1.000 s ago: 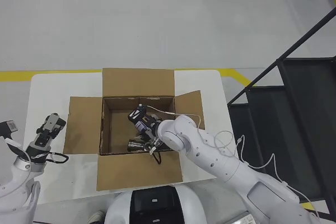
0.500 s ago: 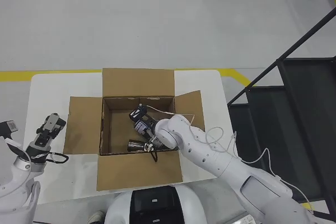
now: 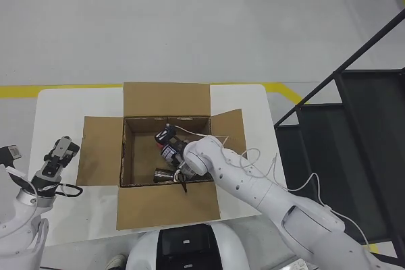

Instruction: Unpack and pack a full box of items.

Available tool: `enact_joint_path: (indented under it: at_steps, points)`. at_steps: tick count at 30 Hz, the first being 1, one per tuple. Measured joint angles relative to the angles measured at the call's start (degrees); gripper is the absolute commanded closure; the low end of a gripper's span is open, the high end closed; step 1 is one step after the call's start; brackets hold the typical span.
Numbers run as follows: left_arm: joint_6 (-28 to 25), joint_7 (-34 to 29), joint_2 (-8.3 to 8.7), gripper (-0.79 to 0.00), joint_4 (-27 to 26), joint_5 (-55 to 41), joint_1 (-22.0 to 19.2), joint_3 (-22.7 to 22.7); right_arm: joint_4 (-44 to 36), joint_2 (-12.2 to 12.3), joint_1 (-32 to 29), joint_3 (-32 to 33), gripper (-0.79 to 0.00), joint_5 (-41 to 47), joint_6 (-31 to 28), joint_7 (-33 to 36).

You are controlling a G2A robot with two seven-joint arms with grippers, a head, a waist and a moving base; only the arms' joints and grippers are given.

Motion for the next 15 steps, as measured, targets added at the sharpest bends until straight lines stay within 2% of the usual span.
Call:
enact_joint_path:
  at_steps: [2, 4, 5, 6, 8, 9, 15]
  points:
    - [0.0, 0.0, 0.0, -0.785, 0.0, 0.0, 0.0, 0.0, 1.5, -0.6, 0.5, -0.3, -0.619, 0.5, -0.3, -0.3]
    - [0.0, 0.0, 0.0, -0.785, 0.0, 0.0, 0.0, 0.0, 2.8, -1.0, 0.8, -0.6, -0.542, 0.9, -0.6, -0.7]
    - [0.0, 0.0, 0.0, -0.785, 0.0, 0.0, 0.0, 0.0, 3.6, -1.3, 1.1, -0.7, -0.391, 1.1, -0.7, -1.0]
    - [0.0, 0.0, 0.0, -0.785, 0.0, 0.0, 0.0, 0.0, 4.1, -1.5, 1.3, -0.8, -0.32, 1.3, -0.8, -1.2]
    - [0.0, 0.0, 0.0, -0.785, 0.0, 0.0, 0.0, 0.0, 5.2, -2.0, 1.7, -0.9, -0.052, 1.5, -1.1, -1.5]
    - [0.0, 0.0, 0.0, -0.785, 0.0, 0.0, 0.0, 0.0, 5.6, -2.2, 1.8, -1.0, 0.0, 1.5, -1.1, -1.8]
    - [0.0, 0.0, 0.0, -0.785, 0.0, 0.0, 0.0, 0.0, 6.0, -2.8, 2.0, -0.8, 0.0, 0.6, -1.0, -3.1]
